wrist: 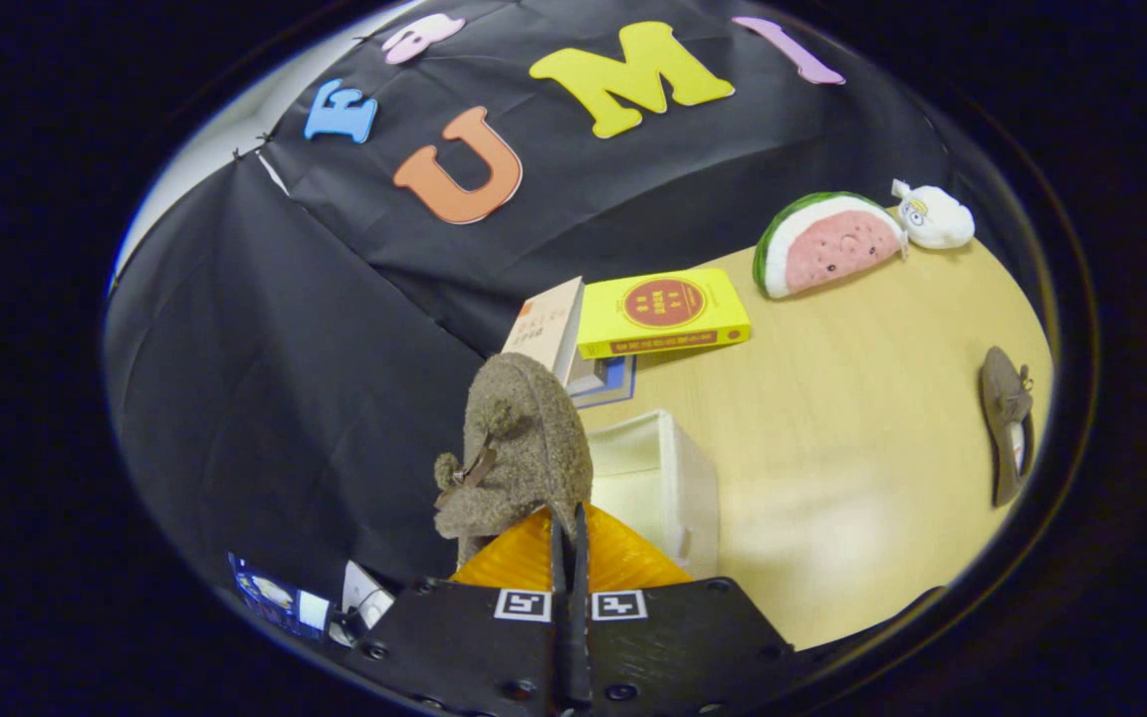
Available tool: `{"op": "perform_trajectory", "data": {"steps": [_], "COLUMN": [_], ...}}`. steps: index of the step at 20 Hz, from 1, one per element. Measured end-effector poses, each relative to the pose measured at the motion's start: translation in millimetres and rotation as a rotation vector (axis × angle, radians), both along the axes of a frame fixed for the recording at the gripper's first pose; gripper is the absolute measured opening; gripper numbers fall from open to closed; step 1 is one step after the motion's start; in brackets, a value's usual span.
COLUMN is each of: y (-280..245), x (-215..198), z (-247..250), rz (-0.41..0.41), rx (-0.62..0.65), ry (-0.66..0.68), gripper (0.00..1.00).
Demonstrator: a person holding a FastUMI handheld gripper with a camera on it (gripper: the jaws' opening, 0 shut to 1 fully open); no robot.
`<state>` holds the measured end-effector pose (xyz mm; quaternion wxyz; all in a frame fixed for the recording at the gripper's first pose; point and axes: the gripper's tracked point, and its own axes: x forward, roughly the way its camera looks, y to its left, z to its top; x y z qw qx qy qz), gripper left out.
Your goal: Open the storage box then place both shoes into the box .Put the left shoe in first, then the right shoe, with the right side of both shoes facing outward in a uniform manner.
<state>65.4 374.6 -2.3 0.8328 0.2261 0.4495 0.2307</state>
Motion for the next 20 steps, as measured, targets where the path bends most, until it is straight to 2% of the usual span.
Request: {"op": "perform_trajectory", "data": {"steps": [10,20], "y": [58.0,81.6], "x": [-11.8,-36.0], "z": [-55.7,-123.0], "rz": [-0.153,-0.168], "rx": [0.001,0.005], "ry": [0.066,0.223], "gripper": [0.0,0.0]}}
